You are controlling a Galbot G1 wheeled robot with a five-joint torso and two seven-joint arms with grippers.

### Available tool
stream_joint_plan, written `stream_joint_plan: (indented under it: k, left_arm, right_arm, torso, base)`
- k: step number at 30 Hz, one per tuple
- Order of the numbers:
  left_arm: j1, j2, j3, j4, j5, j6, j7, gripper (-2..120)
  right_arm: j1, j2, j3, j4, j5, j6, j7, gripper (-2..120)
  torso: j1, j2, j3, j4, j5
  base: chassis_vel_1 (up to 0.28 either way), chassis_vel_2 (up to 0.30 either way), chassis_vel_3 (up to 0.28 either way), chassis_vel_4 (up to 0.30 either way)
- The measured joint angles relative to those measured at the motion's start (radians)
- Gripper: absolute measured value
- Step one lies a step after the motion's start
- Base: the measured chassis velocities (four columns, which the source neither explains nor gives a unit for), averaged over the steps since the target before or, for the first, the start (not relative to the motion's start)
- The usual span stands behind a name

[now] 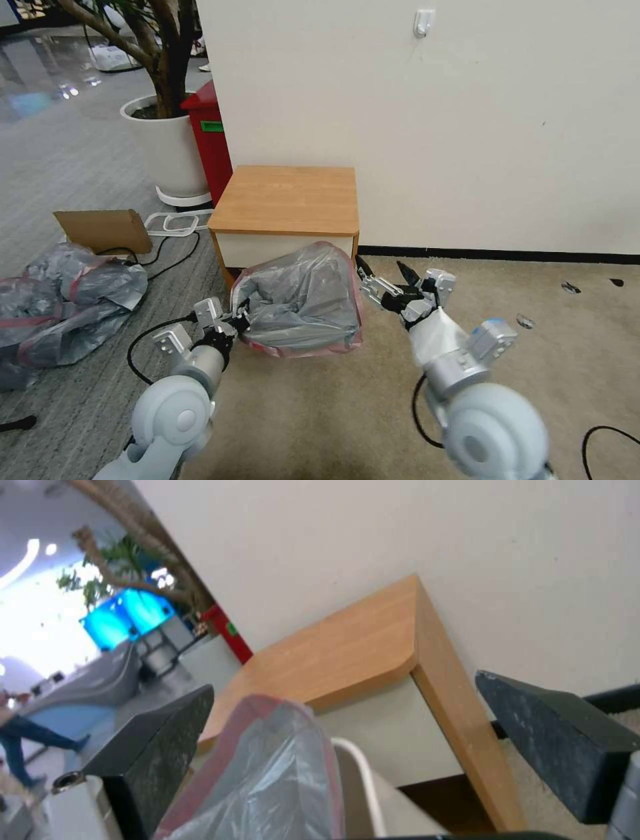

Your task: Pick up the garbage bag from the table and place it over the trash can.

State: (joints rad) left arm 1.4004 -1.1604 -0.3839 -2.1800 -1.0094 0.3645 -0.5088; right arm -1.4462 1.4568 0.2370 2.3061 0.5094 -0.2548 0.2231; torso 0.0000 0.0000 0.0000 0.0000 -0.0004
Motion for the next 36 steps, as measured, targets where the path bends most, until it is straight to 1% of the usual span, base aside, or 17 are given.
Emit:
stream_joint_plan:
  k: [2,5,7,8,9,10,12,16,20,24,25,30,31,32,33,35,36]
  left_arm:
    - [-0.003,-0.001,0.006,-0.004,0.000,-0.001,-0.002,5]
    - [-0.004,-0.002,0.008,-0.007,-0.001,-0.001,-0.003,5]
    - [-0.005,-0.001,0.008,-0.010,-0.006,-0.001,-0.004,5]
    - [-0.005,-0.001,0.008,-0.011,-0.011,-0.001,-0.005,5]
    - [-0.005,-0.001,0.008,-0.011,-0.011,-0.001,-0.005,5]
    - [-0.006,-0.001,0.008,-0.013,-0.017,-0.001,-0.009,5]
    - [-0.009,-0.002,0.008,-0.017,-0.032,-0.001,-0.022,5]
    - [-0.011,-0.004,0.011,-0.019,-0.041,-0.001,-0.030,5]
    - [-0.011,-0.003,0.011,-0.022,-0.046,-0.001,-0.033,5]
    - [-0.011,0.000,0.008,-0.026,-0.057,-0.001,-0.038,5]
    - [-0.011,0.000,0.008,-0.026,-0.057,-0.001,-0.038,5]
    - [-0.012,-0.005,0.008,-0.027,-0.062,0.000,-0.041,5]
    - [-0.012,-0.005,0.008,-0.027,-0.062,0.000,-0.041,5]
    - [-0.013,-0.006,0.009,-0.027,-0.063,0.000,-0.041,5]
    - [-0.014,-0.007,0.010,-0.027,-0.063,0.000,-0.041,5]
    - [-0.016,-0.010,0.013,-0.026,-0.063,0.000,-0.042,5]
    - [-0.016,-0.010,0.013,-0.026,-0.063,0.000,-0.042,5]
  right_arm:
    - [-0.010,0.039,-0.012,-0.020,-0.018,0.026,0.000,100]
    - [-0.016,0.061,-0.019,-0.033,-0.031,0.040,-0.003,99]
    - [-0.022,0.080,-0.023,-0.049,-0.043,0.051,-0.006,93]
    - [-0.024,0.087,-0.025,-0.057,-0.047,0.058,-0.006,87]
    - [-0.024,0.087,-0.025,-0.057,-0.047,0.058,-0.006,87]
    - [-0.027,0.093,-0.027,-0.064,-0.051,0.065,-0.006,84]
    - [-0.034,0.110,-0.039,-0.075,-0.061,0.078,-0.006,76]
    - [-0.038,0.136,-0.050,-0.091,-0.076,0.090,-0.006,72]
    - [-0.037,0.145,-0.051,-0.097,-0.080,0.094,-0.006,69]
    - [-0.033,0.151,-0.050,-0.106,-0.080,0.099,-0.005,57]
    - [-0.033,0.151,-0.050,-0.106,-0.080,0.099,-0.005,57]
    - [-0.033,0.151,-0.052,-0.117,-0.084,0.112,-0.004,33]
    - [-0.033,0.151,-0.052,-0.117,-0.084,0.112,-0.004,33]
    - [-0.033,0.151,-0.052,-0.118,-0.085,0.114,-0.005,28]
    - [-0.033,0.151,-0.052,-0.119,-0.086,0.115,-0.005,26]
    - [-0.032,0.151,-0.051,-0.121,-0.088,0.119,-0.006,16]
    - [-0.032,0.151,-0.051,-0.121,-0.088,0.119,-0.006,16]
  torso:
    - [0.000,0.000,0.000,0.0000,0.0003]
    - [0.000,0.000,0.000,0.0000,0.0002]
    - [0.000,0.000,0.000,0.0000,0.0002]
    - [0.000,0.000,0.000,0.0000,0.0003]
    - [0.000,0.000,0.000,0.0000,0.0003]
    - [0.000,0.000,0.000,0.0000,0.0002]
    - [0.000,0.000,0.000,0.0000,0.0003]
    - [0.000,0.000,0.000,0.0000,0.0003]
    - [0.000,0.000,0.000,0.0000,0.0003]
    - [0.000,0.000,0.000,0.0000,0.0004]
    - [0.000,0.000,0.000,0.0000,0.0004]
    - [0.000,0.000,0.000,0.0000,0.0004]
    - [0.000,0.000,0.000,0.0000,0.0004]
    - [0.000,0.000,0.000,0.0000,0.0003]
    - [0.000,0.000,0.000,0.0000,0.0003]
    - [0.000,0.000,0.000,0.0000,0.0004]
    - [0.000,0.000,0.000,0.0000,0.0004]
  base:
    - [0.000,0.000,0.000,0.000]
    - [0.000,0.000,0.000,0.000]
    - [0.000,0.000,0.000,0.000]
    - [0.000,0.000,0.000,0.000]
    - [0.000,0.000,0.000,0.000]
    - [0.000,0.000,0.000,0.000]
    - [0.000,0.000,0.000,0.000]
    - [0.000,0.000,0.000,0.000]
    - [0.000,0.000,0.000,0.000]
    - [0.000,0.000,0.000,0.000]
    - [0.000,0.000,0.000,0.000]
    - [0.000,0.000,0.000,0.000]
    - [0.000,0.000,0.000,0.000]
    - [0.000,0.000,0.000,0.000]
    - [0.000,0.000,0.000,0.000]
    - [0.000,0.000,0.000,0.000]
    - [0.000,0.000,0.000,0.000]
